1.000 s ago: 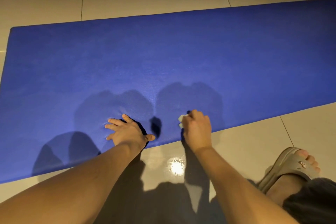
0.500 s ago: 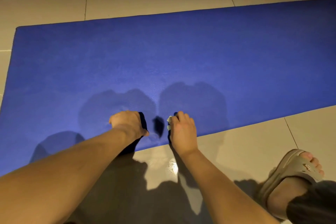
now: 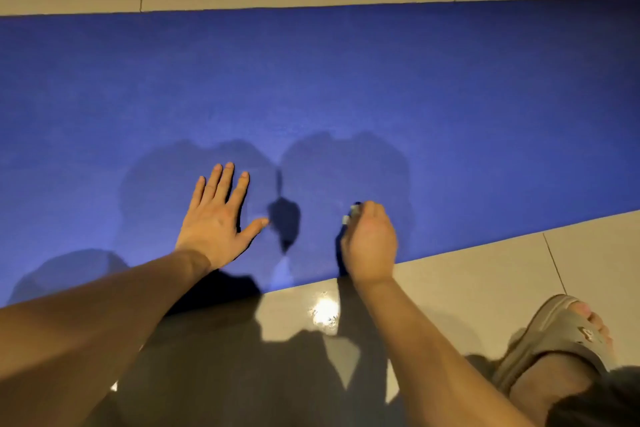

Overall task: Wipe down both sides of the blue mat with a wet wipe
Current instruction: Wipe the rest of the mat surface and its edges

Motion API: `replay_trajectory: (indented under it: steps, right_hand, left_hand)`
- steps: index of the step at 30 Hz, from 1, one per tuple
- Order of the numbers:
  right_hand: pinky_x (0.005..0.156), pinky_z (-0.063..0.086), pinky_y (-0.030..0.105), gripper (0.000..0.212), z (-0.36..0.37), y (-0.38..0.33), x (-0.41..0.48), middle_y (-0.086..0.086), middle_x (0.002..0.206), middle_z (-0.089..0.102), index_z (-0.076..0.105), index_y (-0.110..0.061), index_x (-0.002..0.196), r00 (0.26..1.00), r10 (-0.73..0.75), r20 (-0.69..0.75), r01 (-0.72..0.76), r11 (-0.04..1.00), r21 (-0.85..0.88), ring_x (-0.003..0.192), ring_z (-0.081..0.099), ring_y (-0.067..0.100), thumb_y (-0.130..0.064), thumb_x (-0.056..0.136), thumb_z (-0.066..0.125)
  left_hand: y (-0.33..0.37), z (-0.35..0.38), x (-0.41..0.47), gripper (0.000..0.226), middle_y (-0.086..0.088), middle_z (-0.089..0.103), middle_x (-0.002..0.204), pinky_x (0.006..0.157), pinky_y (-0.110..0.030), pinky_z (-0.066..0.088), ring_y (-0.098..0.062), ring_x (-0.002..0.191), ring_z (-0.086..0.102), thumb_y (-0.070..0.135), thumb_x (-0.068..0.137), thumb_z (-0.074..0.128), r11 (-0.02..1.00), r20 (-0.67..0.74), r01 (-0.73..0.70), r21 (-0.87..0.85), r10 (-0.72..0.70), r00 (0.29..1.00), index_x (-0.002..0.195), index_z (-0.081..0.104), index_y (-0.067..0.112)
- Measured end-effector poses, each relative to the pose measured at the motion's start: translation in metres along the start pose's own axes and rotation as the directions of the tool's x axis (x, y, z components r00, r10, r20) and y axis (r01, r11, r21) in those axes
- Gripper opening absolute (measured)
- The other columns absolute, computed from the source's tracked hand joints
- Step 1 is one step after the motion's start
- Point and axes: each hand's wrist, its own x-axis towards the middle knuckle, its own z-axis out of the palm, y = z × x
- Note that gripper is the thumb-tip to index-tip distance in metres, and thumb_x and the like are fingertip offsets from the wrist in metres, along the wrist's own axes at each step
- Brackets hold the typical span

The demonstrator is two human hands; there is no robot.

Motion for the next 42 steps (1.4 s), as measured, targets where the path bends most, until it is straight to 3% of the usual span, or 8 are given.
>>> replay_trajectory:
  steps: [7, 13, 17, 21, 26, 31, 35, 42]
  right_hand:
    - [0.059, 0.044, 0.037, 0.015, -0.004, -0.012, 0.0, 0.007, 0.091, 0.062, 0.066, -0.015, 0.098, 0.927, -0.342, 0.151, 0.354, 0.933, -0.062, 0.071, 0.059, 0.032, -0.013, 0.084, 0.068]
    - [0.06, 0.033, 0.037, 0.01, -0.04, 0.058, 0.055, 0.014, 0.104, 0.059, 0.054, -0.008, 0.103, 0.994, 0.08, 0.069, -0.065, 0.978, -0.196, 0.081, 0.056, 0.037, -0.015, 0.098, 0.05]
    - [0.063, 0.034, 0.037, 0.007, -0.032, 0.022, 0.037, 0.011, 0.097, 0.061, 0.046, -0.011, 0.103, 0.98, 0.19, 0.05, -0.188, 0.981, -0.046, 0.079, 0.055, 0.037, -0.017, 0.1, 0.045]
    - [0.066, 0.049, 0.041, 0.015, -0.002, -0.04, -0.007, 0.005, 0.099, 0.066, 0.055, -0.013, 0.108, 0.988, -0.016, 0.156, -0.001, 0.994, 0.108, 0.082, 0.061, 0.035, -0.014, 0.092, 0.056]
    - [0.053, 0.037, 0.034, 0.011, -0.01, -0.02, 0.006, 0.008, 0.088, 0.063, 0.061, -0.013, 0.096, 0.942, -0.295, 0.163, 0.296, 0.955, 0.02, 0.067, 0.059, 0.036, -0.011, 0.088, 0.067]
    - [0.059, 0.031, 0.036, 0.01, -0.034, 0.047, 0.056, 0.012, 0.095, 0.059, 0.052, -0.014, 0.092, 0.995, 0.09, 0.041, -0.087, 0.993, -0.078, 0.073, 0.051, 0.037, -0.019, 0.1, 0.049]
    - [0.061, 0.03, 0.035, 0.014, -0.024, 0.027, 0.053, 0.014, 0.093, 0.057, 0.056, -0.01, 0.094, 0.977, 0.21, -0.038, -0.211, 0.977, -0.015, 0.07, 0.048, 0.036, -0.018, 0.101, 0.048]
    - [0.058, 0.048, 0.039, 0.018, 0.008, -0.042, -0.001, 0.01, 0.095, 0.06, 0.068, -0.011, 0.105, 0.962, -0.244, 0.119, 0.234, 0.968, 0.096, 0.075, 0.059, 0.035, -0.015, 0.093, 0.055]
  left_hand:
    - [0.006, 0.009, 0.002, 0.09, -0.013, 0.011, 0.168, 0.125, -0.052, 0.008, -0.028, 0.156, 0.001, 0.075, 0.093, 0.026, 0.999, -0.091, 0.037, -0.036, -0.041, 0.995, 0.161, 0.021, 0.016]
    - [0.007, 0.01, 0.005, 0.09, -0.012, 0.012, 0.168, 0.125, -0.052, 0.009, -0.028, 0.156, 0.002, 0.075, 0.093, 0.027, 0.999, -0.098, 0.045, -0.023, -0.047, 0.994, 0.16, 0.023, 0.016]
    - [0.008, 0.011, 0.004, 0.09, -0.013, 0.014, 0.168, 0.125, -0.053, 0.01, -0.029, 0.156, 0.003, 0.075, 0.092, 0.026, 0.999, -0.107, 0.046, -0.024, -0.048, 0.993, 0.16, 0.023, 0.015]
    - [0.007, 0.012, 0.005, 0.091, -0.012, 0.013, 0.168, 0.125, -0.053, 0.01, -0.028, 0.156, 0.002, 0.076, 0.092, 0.023, 0.999, -0.098, 0.049, -0.018, -0.051, 0.994, 0.161, 0.022, 0.016]
    - [0.007, 0.011, 0.005, 0.09, -0.012, 0.013, 0.168, 0.125, -0.053, 0.011, -0.029, 0.156, 0.003, 0.076, 0.093, 0.022, 0.999, -0.093, 0.053, -0.005, -0.053, 0.994, 0.16, 0.022, 0.016]
    - [0.006, 0.012, 0.006, 0.09, -0.012, 0.013, 0.168, 0.125, -0.052, 0.009, -0.029, 0.156, 0.003, 0.075, 0.093, 0.024, 0.999, -0.102, 0.05, 0.0, -0.05, 0.994, 0.16, 0.023, 0.016]
    - [0.007, 0.013, 0.006, 0.09, -0.013, 0.015, 0.167, 0.125, -0.052, 0.01, -0.03, 0.156, 0.005, 0.074, 0.093, 0.025, 0.999, -0.115, 0.049, 0.003, -0.048, 0.992, 0.16, 0.024, 0.015]
    - [0.007, 0.012, 0.006, 0.09, -0.013, 0.016, 0.167, 0.124, -0.053, 0.012, -0.031, 0.156, 0.007, 0.075, 0.093, 0.025, 0.999, -0.108, 0.049, 0.006, -0.048, 0.993, 0.16, 0.025, 0.015]
